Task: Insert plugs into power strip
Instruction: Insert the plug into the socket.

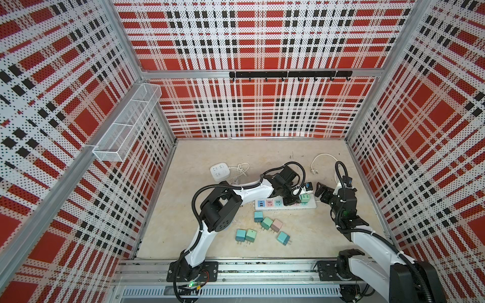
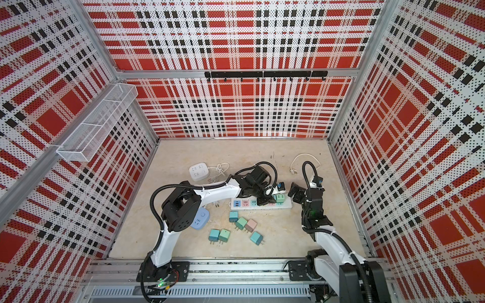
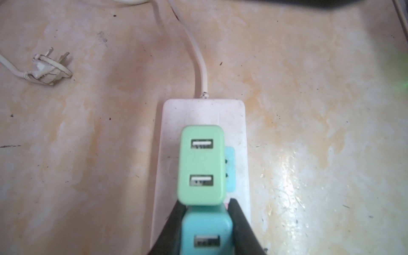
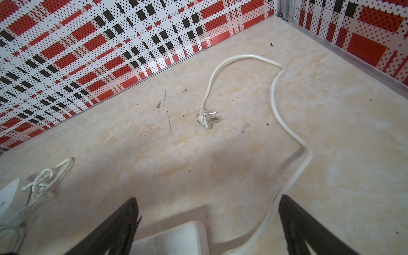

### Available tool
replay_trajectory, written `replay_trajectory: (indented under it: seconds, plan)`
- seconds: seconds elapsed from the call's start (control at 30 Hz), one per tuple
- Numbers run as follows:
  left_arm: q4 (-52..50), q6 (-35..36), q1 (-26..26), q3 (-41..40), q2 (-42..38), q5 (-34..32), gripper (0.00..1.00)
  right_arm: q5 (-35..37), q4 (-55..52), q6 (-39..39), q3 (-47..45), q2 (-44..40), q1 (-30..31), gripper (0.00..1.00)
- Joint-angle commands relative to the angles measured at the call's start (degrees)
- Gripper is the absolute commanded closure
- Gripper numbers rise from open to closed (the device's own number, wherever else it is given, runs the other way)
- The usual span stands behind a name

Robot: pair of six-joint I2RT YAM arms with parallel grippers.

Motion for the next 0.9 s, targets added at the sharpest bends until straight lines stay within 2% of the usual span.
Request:
replay_trajectory:
  seconds: [0.0,0.13,0.17,0.2,0.27,0.33,0.4,0.43,0.47,0.67,0.77,0.87]
  plan:
    - [-7.7,0.0,-0.1,-1.8,3.5,1.5,1.0,0.3,2.0,0.3,-0.5,-1.0,-0.1,0.0]
    - [-7.4,-1.4,0.7,-0.8,4.8,2.9,1.0,0.5,1.9,0.3,-0.6,-1.0,-0.1,0.0]
    - [-7.2,-1.7,0.7,-0.8,4.8,2.6,0.97,0.5,1.9,0.3,-0.5,-1.0,-0.1,0.0]
    - [-6.6,-2.4,0.8,-0.9,4.7,2.0,0.86,0.7,1.9,0.2,-0.6,-1.1,-0.1,0.0]
    - [-5.9,-3.0,0.8,-1.2,4.0,1.6,0.76,1.4,1.6,0.3,-0.6,-1.4,-0.1,0.0]
    - [-4.9,-3.5,0.7,-1.4,2.8,1.3,0.56,2.2,0.8,1.0,-0.5,-1.9,-0.1,0.0]
    - [-4.4,-3.9,0.7,-1.3,1.2,0.3,0.47,3.6,-0.5,2.0,-0.4,-2.8,-0.1,0.0]
    - [-4.4,-4.2,0.6,-1.2,0.2,-0.2,0.32,3.7,-1.4,2.1,-0.1,-3.3,-0.1,0.0]
    - [-4.3,-4.3,0.6,-1.1,-0.9,-0.3,0.0,3.9,-2.7,2.2,0.0,-4.0,-0.1,0.0]
    - [-3.1,-5.1,-0.4,-4.6,-11.8,-2.2,0.01,1.6,-12.5,2.0,3.7,-10.7,0.0,0.0]
    - [0.7,-7.2,-1.3,-10.1,-20.3,-4.5,0.01,-0.8,-17.0,2.4,6.1,-14.2,1.5,0.0]
    - [6.3,-12.6,-1.5,-17.7,-30.3,-7.6,0.0,-0.2,-20.3,2.1,8.2,-16.4,5.6,0.0]
